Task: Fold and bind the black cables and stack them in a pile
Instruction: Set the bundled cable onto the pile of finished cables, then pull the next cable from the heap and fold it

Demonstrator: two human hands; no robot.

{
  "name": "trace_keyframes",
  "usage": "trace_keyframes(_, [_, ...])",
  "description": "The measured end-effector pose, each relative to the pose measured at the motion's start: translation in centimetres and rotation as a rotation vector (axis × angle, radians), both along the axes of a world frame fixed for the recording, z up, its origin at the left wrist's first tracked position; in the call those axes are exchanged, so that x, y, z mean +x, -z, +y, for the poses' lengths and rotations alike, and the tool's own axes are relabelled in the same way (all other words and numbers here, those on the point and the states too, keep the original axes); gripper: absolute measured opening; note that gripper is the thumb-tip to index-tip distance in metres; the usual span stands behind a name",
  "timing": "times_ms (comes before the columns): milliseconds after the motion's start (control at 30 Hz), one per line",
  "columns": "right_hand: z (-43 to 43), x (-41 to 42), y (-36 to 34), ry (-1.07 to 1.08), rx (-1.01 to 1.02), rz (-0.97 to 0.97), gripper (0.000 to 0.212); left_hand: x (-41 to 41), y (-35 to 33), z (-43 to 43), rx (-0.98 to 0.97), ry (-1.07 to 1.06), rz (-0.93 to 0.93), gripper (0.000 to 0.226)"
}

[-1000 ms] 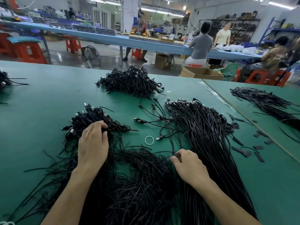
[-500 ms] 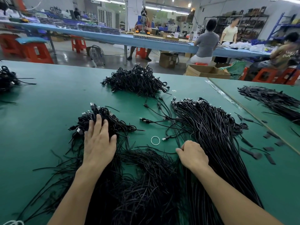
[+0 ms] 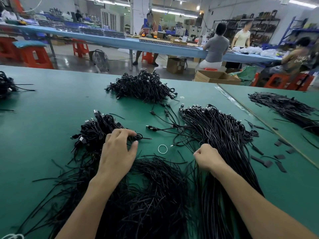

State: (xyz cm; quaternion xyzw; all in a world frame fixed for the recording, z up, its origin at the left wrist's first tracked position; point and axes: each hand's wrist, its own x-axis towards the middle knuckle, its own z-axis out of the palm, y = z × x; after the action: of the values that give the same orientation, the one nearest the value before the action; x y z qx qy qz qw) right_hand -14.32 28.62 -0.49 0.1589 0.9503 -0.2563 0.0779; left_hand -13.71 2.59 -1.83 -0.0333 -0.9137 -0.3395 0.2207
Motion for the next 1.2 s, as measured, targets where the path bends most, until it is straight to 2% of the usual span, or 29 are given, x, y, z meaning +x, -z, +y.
trace_keyframes(67, [0.3,0.1,-0.4,-0.046,-0.029,-0.039,0.032,0.1,0.0,0.4,0.017,0.062,-0.004,0.024])
trace_keyframes(167, [0.3,0.2,-1.0,-0.086,-0.201,-0.053,0.04,0.3,0.1,0.8,0.007,0.126,-0.018,0.026])
trace_keyframes(300, [-0.5,0.6,-1.7,-0.096,-0.463,0.023,0.013,0.5,0.2,1.2,-0.024,0.18,-0.039,0.027])
trace_keyframes(367, [-1.0,0.7,-2.0,-0.106,-0.509,0.063,0.005,0.6,0.2,1.4,-0.032,0.214,-0.041,0.028])
trace_keyframes(433, [-1.4,0.8,-2.3,-0.117,-0.51,0.103,0.022,0.7,0.1,1.6,-0.038,0.248,-0.047,0.03])
trace_keyframes(500, [-2.1,1.1,-3.0,-0.153,-0.495,0.145,0.03,0.9,0.0,1.8,-0.044,0.287,-0.053,0.037])
trace_keyframes(600, [-3.6,2.4,-4.6,-0.314,-0.585,0.136,0.026,1.3,-0.2,2.2,-0.087,0.398,-0.026,0.058])
trace_keyframes(667, [-4.8,3.6,-5.7,-0.47,-0.783,0.015,0.022,1.7,-0.5,2.7,-0.092,0.477,0.014,0.062])
trace_keyframes(733, [-5.6,4.9,-6.7,-0.628,-0.935,-0.13,0.019,1.9,-0.7,3.1,-0.104,0.53,0.052,0.052])
trace_keyframes(800, [-5.5,6.0,-7.5,-0.764,-0.892,-0.163,0.017,1.9,-0.6,3.2,-0.073,0.524,0.109,0.034])
trace_keyframes(833, [-5.1,6.3,-7.9,-0.799,-0.865,-0.152,0.017,1.8,-0.7,3.1,0.014,0.482,0.079,0.023])
trace_keyframes(900, [-3.8,6.5,-8.5,-0.726,-0.863,-0.095,0.018,1.6,-1.0,2.7,0.282,0.371,0.013,0.018])
trace_keyframes(967, [-2.3,6.1,-8.7,-0.475,-0.902,0.074,0.024,1.4,-1.5,2.5,0.447,0.288,0.063,0.017])
trace_keyframes(1033, [-0.4,5.4,-8.2,-0.17,-0.912,0.314,0.029,1.6,-2.3,2.4,0.527,0.241,0.14,0.03])
trace_keyframes(1100, [1.8,4.4,-7.2,0.052,-0.769,0.508,0.034,1.9,-3.0,2.2,0.573,0.216,0.215,0.039])
trace_keyframes(1133, [2.8,4.0,-6.7,0.092,-0.645,0.55,0.036,2.0,-3.2,2.1,0.568,0.211,0.223,0.04])
trace_keyframes(1200, [4.2,3.5,-5.8,0.028,-0.396,0.512,0.032,2.2,-3.5,2.2,0.496,0.223,0.184,0.043])
